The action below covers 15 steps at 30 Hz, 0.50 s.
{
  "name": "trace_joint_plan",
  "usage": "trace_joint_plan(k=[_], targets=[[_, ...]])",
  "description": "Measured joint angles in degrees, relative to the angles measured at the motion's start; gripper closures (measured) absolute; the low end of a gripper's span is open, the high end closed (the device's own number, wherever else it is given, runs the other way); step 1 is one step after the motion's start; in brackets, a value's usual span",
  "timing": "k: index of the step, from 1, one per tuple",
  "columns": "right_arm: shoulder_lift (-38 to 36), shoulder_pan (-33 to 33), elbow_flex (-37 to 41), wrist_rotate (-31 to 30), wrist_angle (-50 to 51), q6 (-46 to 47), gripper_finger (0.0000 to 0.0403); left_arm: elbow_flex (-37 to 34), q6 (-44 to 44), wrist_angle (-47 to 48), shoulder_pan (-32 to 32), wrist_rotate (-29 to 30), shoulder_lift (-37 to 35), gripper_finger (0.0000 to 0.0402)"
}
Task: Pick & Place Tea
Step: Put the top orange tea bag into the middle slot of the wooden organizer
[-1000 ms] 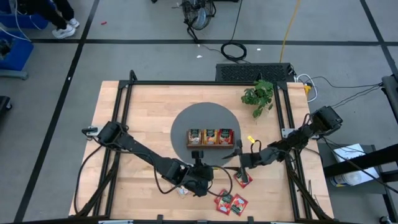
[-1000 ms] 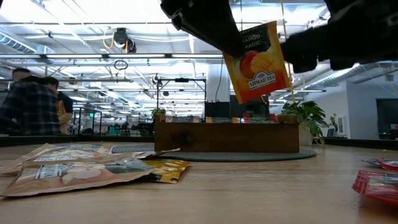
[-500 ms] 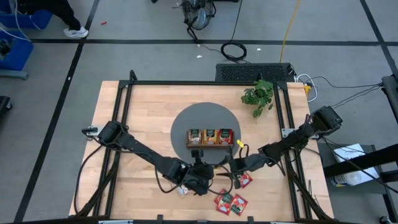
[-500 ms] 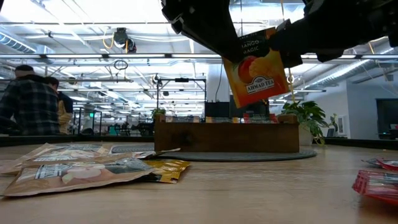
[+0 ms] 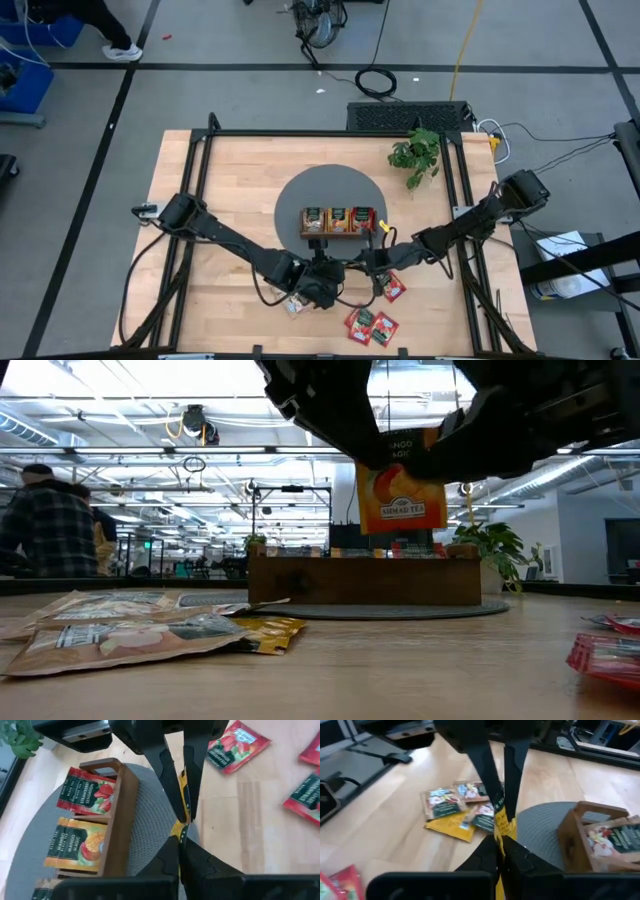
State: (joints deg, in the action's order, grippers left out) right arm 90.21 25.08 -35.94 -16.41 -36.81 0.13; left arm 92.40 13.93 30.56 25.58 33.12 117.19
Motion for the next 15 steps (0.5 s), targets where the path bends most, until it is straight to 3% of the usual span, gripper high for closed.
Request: trace_joint_plan(k=[7, 10, 12, 15], targets=[[0.0, -1.2, 0.0, -0.1, -0.4, -1.5, 0.0402, 0.0, -2.9, 5.6, 3.3, 0.4, -4.1, 0.0286], [0.0, -1.6, 0.0, -0.3, -1.2, -2.5, 0.0402, 0.0, 0.9, 10.8, 5.0, 0.1, -6.8, 0.0247], [0.0, -1.9, 0.0, -0.5, -2.4, -3.4, 0.0402, 0.0, 5.7, 15.2, 6.6, 0.7, -8.3, 0.0233], [-0.1, -2.9, 0.0, -1.5, -5.5, -5.9, 0.0402, -0.5, 8.2, 22.0, 10.9, 7.0, -8.5, 0.0236]])
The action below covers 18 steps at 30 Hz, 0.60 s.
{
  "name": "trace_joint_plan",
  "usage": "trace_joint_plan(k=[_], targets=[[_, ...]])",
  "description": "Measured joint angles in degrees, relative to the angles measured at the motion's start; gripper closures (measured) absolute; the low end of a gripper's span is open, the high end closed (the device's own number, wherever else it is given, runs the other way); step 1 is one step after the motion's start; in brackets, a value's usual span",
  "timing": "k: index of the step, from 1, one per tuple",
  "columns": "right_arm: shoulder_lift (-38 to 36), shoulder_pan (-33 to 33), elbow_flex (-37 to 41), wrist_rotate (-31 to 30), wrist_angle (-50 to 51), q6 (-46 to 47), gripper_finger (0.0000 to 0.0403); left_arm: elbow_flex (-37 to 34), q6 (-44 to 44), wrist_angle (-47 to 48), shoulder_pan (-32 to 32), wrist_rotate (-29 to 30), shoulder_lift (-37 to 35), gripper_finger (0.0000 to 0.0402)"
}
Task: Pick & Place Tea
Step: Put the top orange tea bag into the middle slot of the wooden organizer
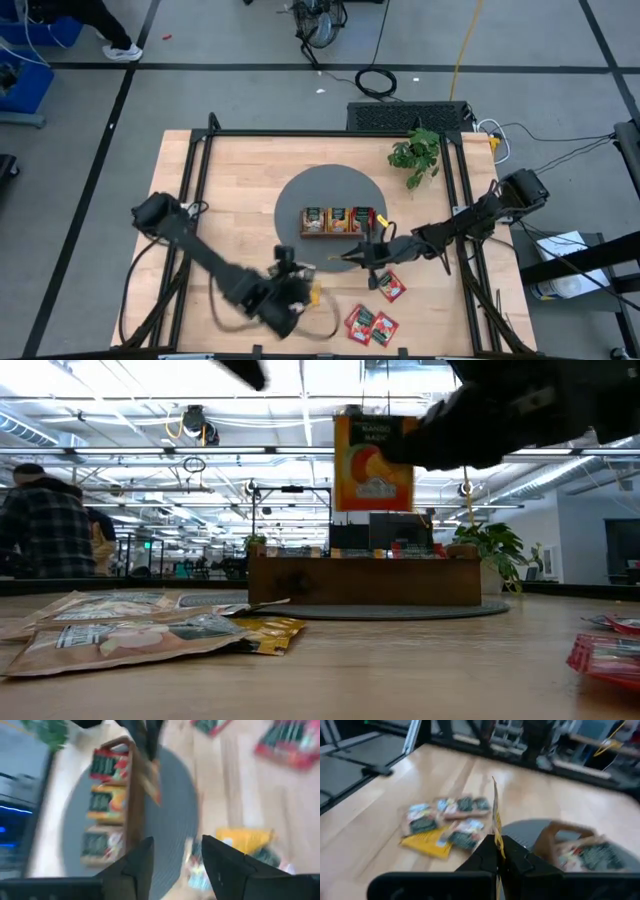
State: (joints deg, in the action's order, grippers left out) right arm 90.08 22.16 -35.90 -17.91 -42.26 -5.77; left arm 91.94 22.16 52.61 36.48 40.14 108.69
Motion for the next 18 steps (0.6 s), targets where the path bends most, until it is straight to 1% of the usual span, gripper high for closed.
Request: trace_joint_plan(k=[1, 2, 5, 8, 10, 11, 13, 16, 18], targets=[[-0.6, -0.7, 0.0, 0.0, 0.2, -0.8, 0.0402, -0.9, 0.7, 0.8, 1.5, 2.2, 0.1, 0.0244], [-1.3, -1.5, 0.0, 0.0, 0.5, -1.0, 0.0403, -1.9, 1.1, 0.6, 2.8, 3.1, 0.1, 0.0256], [-5.1, -5.0, 0.1, 2.1, 3.2, -1.0, 0.0403, -6.1, 2.0, -3.7, 6.6, 3.0, -1.5, 0.0301], [-8.8, -9.8, 0.7, 8.2, 4.0, 0.6, 0.0403, -12.3, -1.4, -15.5, 9.3, 3.8, -3.4, 0.0353], [-9.5, -13.8, 1.6, 13.7, 2.1, 3.4, 0.0403, -18.0, -5.1, -24.0, 10.5, 3.7, -5.3, 0.0385], [-9.3, -15.5, 2.1, 15.8, 1.2, 5.1, 0.0403, -20.9, -6.8, -28.8, 10.6, 3.7, -6.2, 0.0393], [-8.0, -18.4, 3.1, 17.5, 1.0, 8.3, 0.0403, -26.3, -9.8, -38.7, 10.3, 3.8, -7.7, 0.0391], [-4.5, -20.6, 3.4, 18.1, 1.1, 9.5, 0.0403, -33.7, -12.0, -47.7, 9.7, 4.0, -9.5, 0.0378], [-2.5, -21.2, 3.4, 18.2, -0.5, 9.6, 0.0403, -37.2, -11.0, -53.7, 8.8, 3.1, -10.2, 0.0374]])
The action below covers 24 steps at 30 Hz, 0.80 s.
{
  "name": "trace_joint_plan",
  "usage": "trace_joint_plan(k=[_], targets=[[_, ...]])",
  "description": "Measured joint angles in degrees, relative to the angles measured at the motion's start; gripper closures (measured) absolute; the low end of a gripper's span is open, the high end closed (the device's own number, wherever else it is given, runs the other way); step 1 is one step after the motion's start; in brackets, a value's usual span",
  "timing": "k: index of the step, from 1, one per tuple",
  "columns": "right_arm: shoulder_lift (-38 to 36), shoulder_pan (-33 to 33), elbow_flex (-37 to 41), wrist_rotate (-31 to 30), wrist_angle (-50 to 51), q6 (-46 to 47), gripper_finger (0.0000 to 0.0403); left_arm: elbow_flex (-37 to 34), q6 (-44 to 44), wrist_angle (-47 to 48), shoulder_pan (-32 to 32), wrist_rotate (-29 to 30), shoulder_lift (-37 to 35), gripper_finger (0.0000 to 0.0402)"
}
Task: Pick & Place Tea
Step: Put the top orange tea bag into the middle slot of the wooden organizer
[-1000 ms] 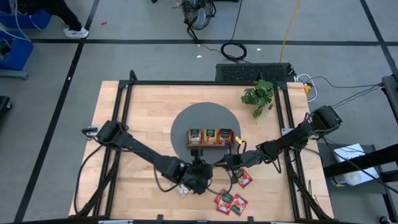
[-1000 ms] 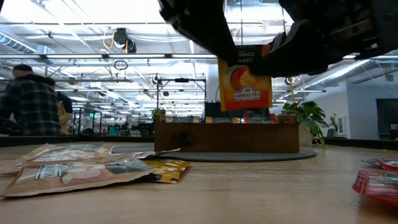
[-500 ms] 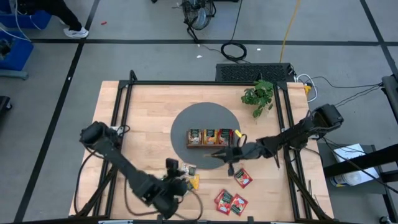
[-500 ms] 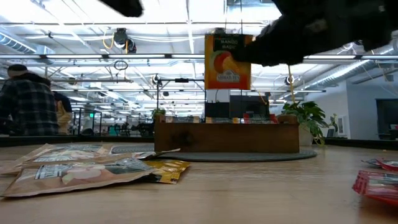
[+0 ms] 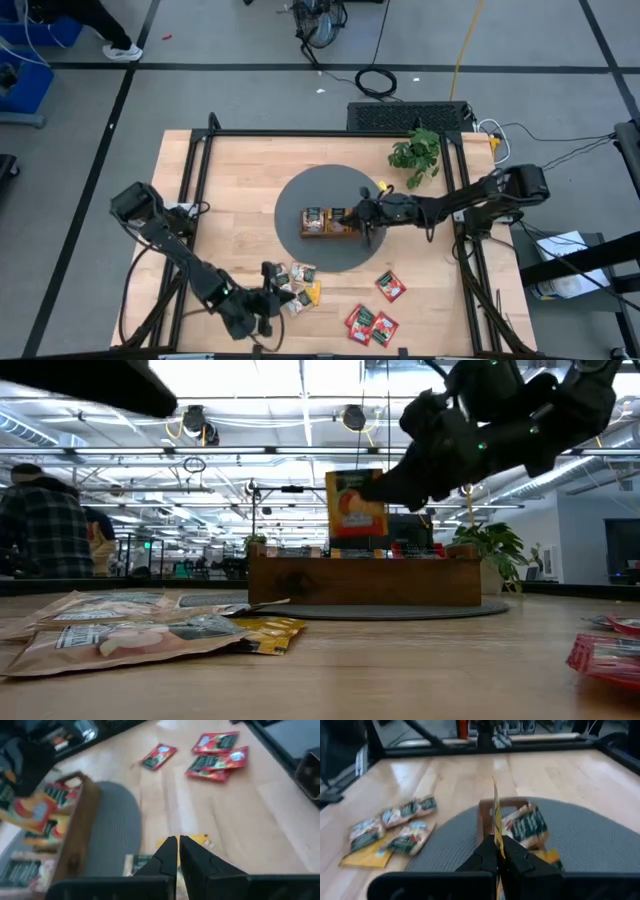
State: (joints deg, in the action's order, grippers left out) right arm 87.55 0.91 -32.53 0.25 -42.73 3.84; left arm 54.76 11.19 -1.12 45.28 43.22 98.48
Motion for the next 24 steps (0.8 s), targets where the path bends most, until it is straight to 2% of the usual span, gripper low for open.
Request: trace_joint_plan(k=[3, 8, 13, 19, 24], targets=[[0.6, -0.6, 0.0, 0.0, 1.0, 0.0, 0.0403, -2.4, 0.6, -4.5, -1.1, -0.7, -0.7, 0.0379], [0.5, -0.9, 0.0, -1.7, 3.1, 0.0, 0.0403, -2.9, 0.9, -5.2, -2.0, -1.8, -0.6, 0.0397], [2.3, -0.8, 0.2, -4.7, 3.2, 0.0, 0.0403, -2.9, 0.7, -6.2, -2.0, -1.8, -0.7, 0.0379], [6.9, -0.8, 0.7, -4.7, -1.3, 1.1, 0.0403, -2.9, 0.5, -7.3, -2.0, -1.8, -0.7, 0.0371], [8.6, -0.8, 0.6, -4.9, -3.1, 1.4, 0.0403, -2.9, 0.0, -7.6, -2.0, -2.1, -0.7, 0.0386]])
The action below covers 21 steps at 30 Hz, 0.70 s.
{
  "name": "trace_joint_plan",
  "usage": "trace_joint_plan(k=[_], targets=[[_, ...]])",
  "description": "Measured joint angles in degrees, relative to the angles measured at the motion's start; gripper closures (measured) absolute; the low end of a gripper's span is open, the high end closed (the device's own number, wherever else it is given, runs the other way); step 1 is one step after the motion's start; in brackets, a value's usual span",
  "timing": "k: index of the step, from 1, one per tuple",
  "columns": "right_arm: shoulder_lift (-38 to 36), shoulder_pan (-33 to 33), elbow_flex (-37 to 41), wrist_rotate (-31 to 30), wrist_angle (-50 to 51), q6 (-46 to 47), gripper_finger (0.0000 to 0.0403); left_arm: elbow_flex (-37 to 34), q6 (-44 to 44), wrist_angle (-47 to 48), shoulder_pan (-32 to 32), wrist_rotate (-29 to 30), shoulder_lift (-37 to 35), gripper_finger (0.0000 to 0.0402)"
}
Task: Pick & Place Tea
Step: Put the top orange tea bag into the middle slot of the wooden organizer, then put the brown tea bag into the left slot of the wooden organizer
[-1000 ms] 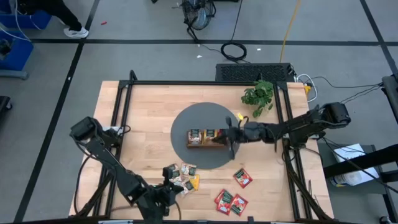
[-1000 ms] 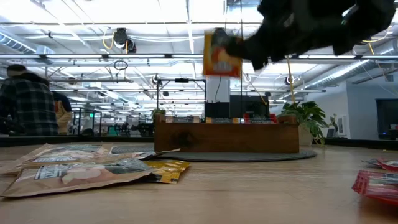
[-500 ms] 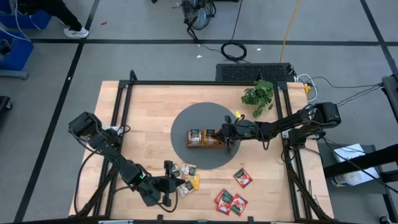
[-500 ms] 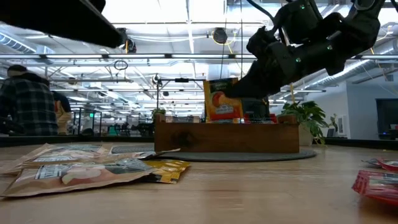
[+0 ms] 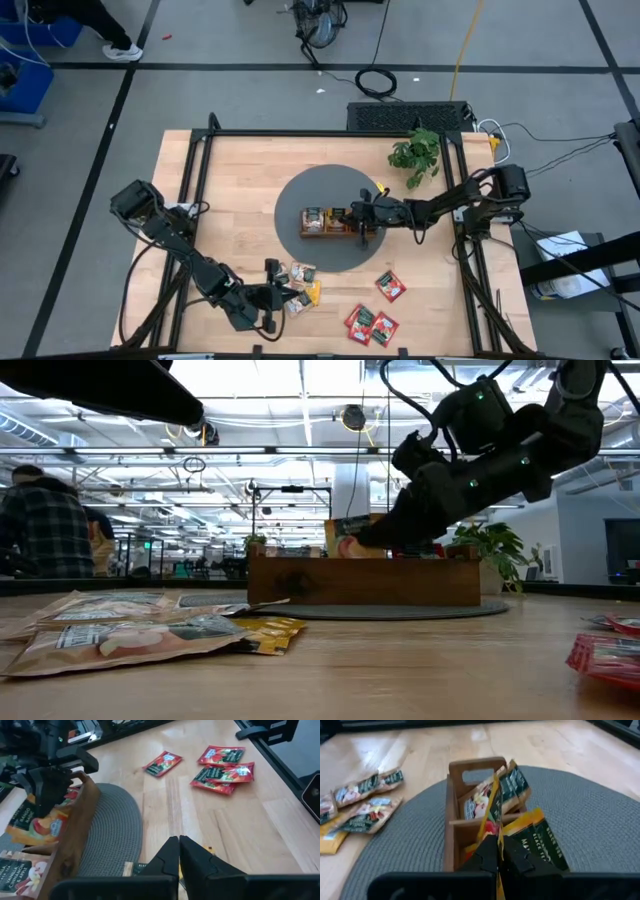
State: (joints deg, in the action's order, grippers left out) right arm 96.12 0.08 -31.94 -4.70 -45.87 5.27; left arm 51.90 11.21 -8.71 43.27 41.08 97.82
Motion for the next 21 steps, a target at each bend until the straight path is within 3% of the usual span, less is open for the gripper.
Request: trace_joint_plan(k=[6, 12, 21], targets=[[0.0, 0.0, 0.0, 0.1, -0.7, 0.1, 0.0386, 0.0, 0.1, -0.1, 0.0, -0.1, 0.0, 0.0391], [0.0, 0.0, 0.0, -2.4, 1.7, 4.3, 0.0334, 0.0, 1.5, -0.4, 0.0, -0.1, 0.0, 0.0366], [-3.0, 0.1, 0.0, -3.0, 0.3, 1.7, 0.0268, 0.0, 0.5, -0.2, 0.0, -0.1, 0.0, 0.0386]])
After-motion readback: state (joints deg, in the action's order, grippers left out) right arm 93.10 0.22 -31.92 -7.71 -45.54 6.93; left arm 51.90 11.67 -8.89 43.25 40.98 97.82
